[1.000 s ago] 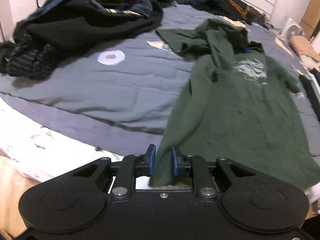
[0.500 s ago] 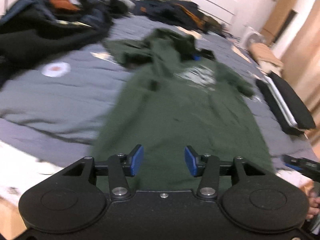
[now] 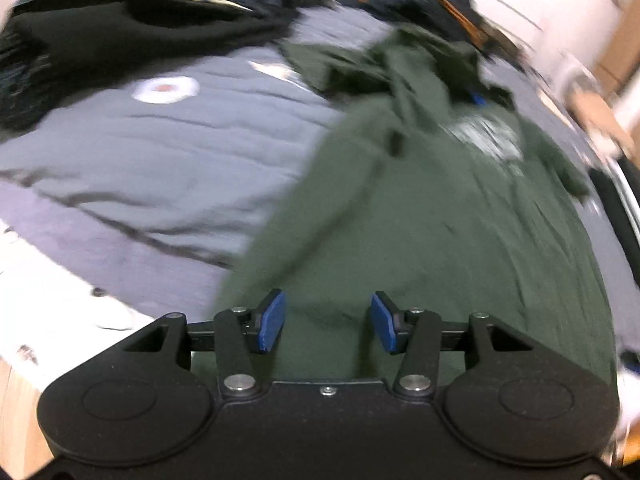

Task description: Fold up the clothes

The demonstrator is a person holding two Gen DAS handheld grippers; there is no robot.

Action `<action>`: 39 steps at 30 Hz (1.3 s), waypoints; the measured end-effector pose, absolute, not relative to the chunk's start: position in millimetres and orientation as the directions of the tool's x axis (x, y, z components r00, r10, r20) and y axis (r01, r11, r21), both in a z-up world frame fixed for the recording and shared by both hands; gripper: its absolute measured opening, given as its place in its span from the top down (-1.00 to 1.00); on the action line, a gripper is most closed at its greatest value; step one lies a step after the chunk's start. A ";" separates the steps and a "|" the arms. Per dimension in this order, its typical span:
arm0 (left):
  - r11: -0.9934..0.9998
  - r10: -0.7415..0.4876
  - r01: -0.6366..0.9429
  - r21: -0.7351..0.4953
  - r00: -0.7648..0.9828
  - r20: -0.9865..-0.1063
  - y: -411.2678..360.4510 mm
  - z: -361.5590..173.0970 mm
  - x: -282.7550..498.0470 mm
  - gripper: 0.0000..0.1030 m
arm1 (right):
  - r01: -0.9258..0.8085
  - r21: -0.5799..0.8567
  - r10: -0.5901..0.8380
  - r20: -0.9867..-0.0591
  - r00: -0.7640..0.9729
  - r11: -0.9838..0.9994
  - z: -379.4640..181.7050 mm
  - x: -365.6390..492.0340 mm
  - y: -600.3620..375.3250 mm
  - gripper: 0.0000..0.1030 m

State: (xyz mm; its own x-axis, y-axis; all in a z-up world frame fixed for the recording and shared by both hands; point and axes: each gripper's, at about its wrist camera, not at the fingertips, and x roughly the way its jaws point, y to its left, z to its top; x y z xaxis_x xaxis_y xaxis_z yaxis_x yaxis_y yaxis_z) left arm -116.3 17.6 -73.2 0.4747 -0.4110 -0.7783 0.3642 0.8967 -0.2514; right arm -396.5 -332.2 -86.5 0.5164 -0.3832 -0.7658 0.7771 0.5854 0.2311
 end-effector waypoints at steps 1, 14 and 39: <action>0.900 -0.412 0.348 -0.263 0.482 -0.773 20.1 -71.2 -115.3 0.07 | 0.770 0.247 -0.381 -0.755 0.534 0.589 -83.0 -396.7 -331.4 0.32; 0.858 -0.470 0.468 -0.211 0.550 -0.690 -13.0 -46.3 -108.7 -0.01 | 0.590 0.372 -0.274 -0.627 0.729 0.717 -38.4 -338.2 -319.3 0.15; 0.688 -0.667 0.170 -0.706 0.530 -0.523 -31.5 -85.2 68.8 -0.02 | 0.343 0.424 -0.056 -0.559 0.827 0.838 -42.4 -136.1 -326.0 0.11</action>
State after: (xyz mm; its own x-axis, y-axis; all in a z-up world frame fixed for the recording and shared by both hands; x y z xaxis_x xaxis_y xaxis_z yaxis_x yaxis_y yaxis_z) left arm 68.8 -31.5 -85.2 0.5301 -0.6674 -0.5230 0.1697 0.6878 -0.7057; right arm -136.1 -326.0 -42.4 0.8275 -0.0557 -0.5587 0.3426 0.8384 0.4238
